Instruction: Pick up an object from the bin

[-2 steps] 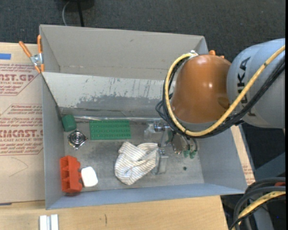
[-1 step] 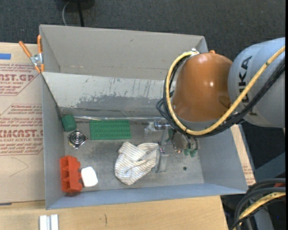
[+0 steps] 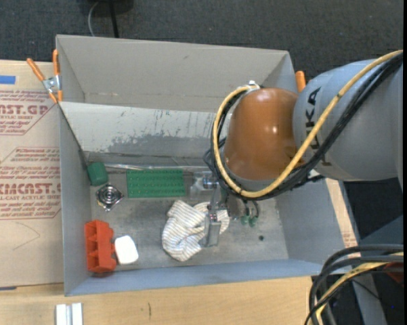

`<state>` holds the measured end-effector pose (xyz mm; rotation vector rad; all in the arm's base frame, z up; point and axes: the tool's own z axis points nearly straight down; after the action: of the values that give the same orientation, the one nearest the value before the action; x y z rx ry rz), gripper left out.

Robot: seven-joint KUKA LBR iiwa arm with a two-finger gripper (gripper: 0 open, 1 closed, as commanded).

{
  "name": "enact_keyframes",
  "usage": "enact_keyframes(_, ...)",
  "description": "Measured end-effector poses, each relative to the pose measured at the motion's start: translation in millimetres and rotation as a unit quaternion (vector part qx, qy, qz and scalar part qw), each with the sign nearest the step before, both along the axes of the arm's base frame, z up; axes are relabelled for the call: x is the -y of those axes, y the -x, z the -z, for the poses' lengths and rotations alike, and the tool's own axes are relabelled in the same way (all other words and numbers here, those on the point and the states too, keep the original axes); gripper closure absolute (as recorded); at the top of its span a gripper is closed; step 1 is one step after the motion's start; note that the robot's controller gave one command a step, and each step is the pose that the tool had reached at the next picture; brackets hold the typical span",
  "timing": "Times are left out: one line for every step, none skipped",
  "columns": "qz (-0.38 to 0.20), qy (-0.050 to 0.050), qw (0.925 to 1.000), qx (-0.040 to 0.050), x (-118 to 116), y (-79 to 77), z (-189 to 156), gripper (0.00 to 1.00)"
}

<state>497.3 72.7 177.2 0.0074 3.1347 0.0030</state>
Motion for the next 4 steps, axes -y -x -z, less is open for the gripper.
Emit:
enact_keyframes(-0.014, 0.0, 0.9999, -0.0013, -6.0, -6.7, 62.1, 0.0)
enact_keyframes(-0.05, 0.0, 0.9987, 0.0017, -0.1, -12.1, 105.9, 1.0)
enact_keyframes(-0.05, 0.0, 0.9987, 0.0017, -0.1, -12.1, 105.9, 1.0)
enact_keyframes(-0.064, 0.0, 0.9979, 0.0044, -1.5, -8.6, 105.6, 1.0)
